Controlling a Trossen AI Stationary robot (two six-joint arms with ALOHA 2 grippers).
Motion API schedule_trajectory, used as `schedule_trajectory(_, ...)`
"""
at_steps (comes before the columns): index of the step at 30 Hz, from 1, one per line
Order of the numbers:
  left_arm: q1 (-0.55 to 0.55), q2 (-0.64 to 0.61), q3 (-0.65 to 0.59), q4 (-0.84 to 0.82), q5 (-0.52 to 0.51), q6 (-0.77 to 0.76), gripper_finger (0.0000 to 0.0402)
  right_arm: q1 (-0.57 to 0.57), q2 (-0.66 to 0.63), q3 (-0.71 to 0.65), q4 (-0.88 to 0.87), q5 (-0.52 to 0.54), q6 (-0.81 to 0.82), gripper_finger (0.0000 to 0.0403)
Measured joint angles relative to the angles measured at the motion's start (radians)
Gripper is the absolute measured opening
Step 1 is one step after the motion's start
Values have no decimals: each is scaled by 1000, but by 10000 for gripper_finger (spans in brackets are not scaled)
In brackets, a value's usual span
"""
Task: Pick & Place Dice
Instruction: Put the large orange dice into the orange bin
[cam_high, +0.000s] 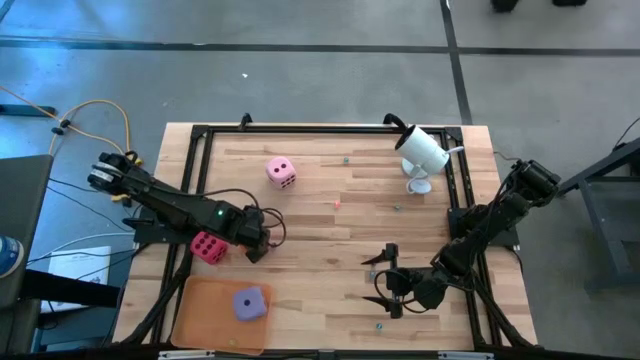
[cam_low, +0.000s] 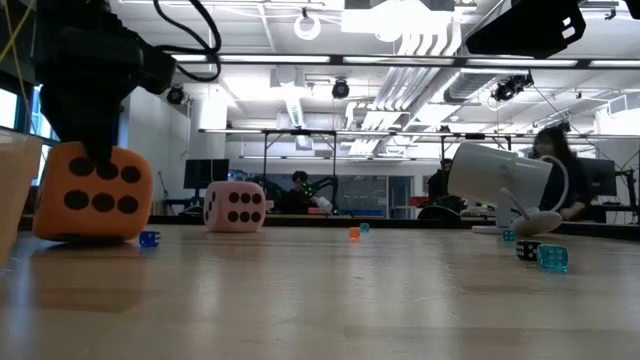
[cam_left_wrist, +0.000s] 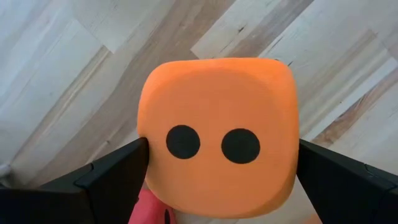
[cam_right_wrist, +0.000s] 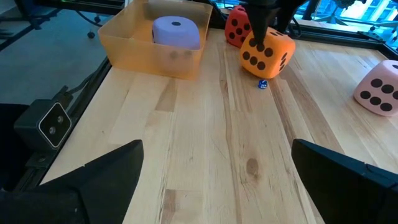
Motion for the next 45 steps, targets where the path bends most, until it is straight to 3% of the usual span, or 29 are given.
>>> schedule_trajectory(10, -52, 21, -1, 2, -72, -82, 375, 0, 0, 0, 0, 0, 0, 398)
schedule_trajectory(32, -84, 87, -1, -7, -154, -84, 375, 0, 0, 0, 0, 0, 0, 398)
schedule_trajectory(45, -93, 103, 0, -2, -110, -115, 375, 0, 0, 0, 0, 0, 1, 398)
